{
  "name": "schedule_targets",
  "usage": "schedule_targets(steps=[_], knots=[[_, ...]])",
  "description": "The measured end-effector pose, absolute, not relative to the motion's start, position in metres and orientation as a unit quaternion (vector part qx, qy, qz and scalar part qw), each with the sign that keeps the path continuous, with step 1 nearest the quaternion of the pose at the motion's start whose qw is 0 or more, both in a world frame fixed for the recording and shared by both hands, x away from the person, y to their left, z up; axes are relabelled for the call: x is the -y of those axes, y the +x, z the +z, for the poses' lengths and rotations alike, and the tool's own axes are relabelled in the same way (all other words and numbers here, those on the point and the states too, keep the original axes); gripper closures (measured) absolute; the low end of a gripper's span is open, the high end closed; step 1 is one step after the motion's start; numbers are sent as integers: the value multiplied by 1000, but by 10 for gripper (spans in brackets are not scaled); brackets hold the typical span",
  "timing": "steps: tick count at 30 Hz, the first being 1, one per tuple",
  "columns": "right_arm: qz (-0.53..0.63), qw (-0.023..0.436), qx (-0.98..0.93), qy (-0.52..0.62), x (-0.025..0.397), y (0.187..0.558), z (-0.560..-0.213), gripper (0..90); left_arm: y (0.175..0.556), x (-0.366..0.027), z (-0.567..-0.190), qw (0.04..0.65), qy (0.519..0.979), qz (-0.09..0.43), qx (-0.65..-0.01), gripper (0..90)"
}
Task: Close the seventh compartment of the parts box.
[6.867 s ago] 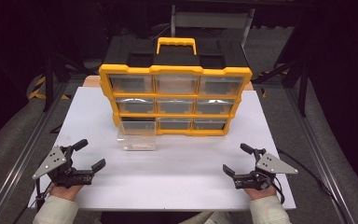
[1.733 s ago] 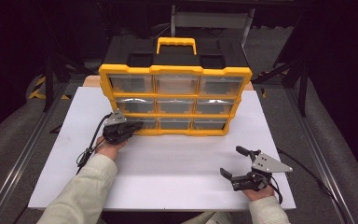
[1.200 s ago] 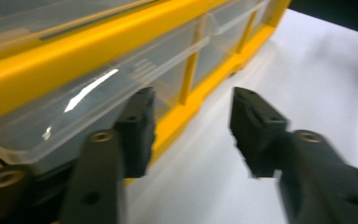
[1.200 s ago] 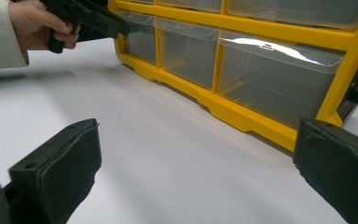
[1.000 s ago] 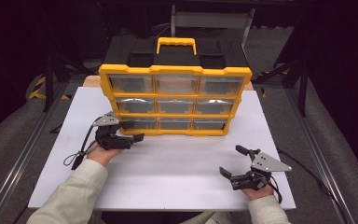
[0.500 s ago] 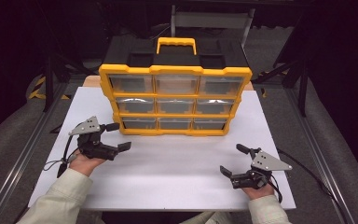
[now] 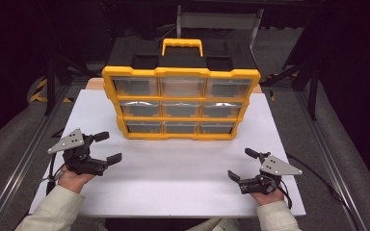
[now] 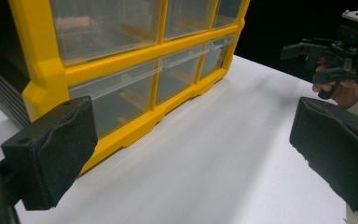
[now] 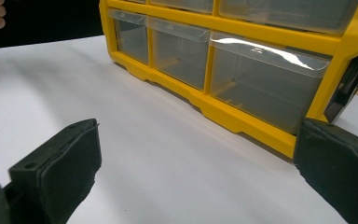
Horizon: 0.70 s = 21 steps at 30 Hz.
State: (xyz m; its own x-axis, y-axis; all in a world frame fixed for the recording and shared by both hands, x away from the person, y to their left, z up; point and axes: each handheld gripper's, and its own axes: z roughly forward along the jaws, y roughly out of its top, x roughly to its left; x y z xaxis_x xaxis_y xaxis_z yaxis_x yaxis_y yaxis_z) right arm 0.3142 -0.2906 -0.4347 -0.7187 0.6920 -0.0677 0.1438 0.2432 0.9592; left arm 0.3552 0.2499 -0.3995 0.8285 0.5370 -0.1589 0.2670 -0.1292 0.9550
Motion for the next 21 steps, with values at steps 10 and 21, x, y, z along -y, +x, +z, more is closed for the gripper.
schedule_targets(steps=[10, 21], knots=[[549, 250, -747, 281, 292, 313, -434, 15, 340, -269, -416, 614, 730, 134, -267, 5], [551, 250, -745, 279, 292, 313, -435, 13, 329, -280, -427, 606, 732, 151, -271, 5]])
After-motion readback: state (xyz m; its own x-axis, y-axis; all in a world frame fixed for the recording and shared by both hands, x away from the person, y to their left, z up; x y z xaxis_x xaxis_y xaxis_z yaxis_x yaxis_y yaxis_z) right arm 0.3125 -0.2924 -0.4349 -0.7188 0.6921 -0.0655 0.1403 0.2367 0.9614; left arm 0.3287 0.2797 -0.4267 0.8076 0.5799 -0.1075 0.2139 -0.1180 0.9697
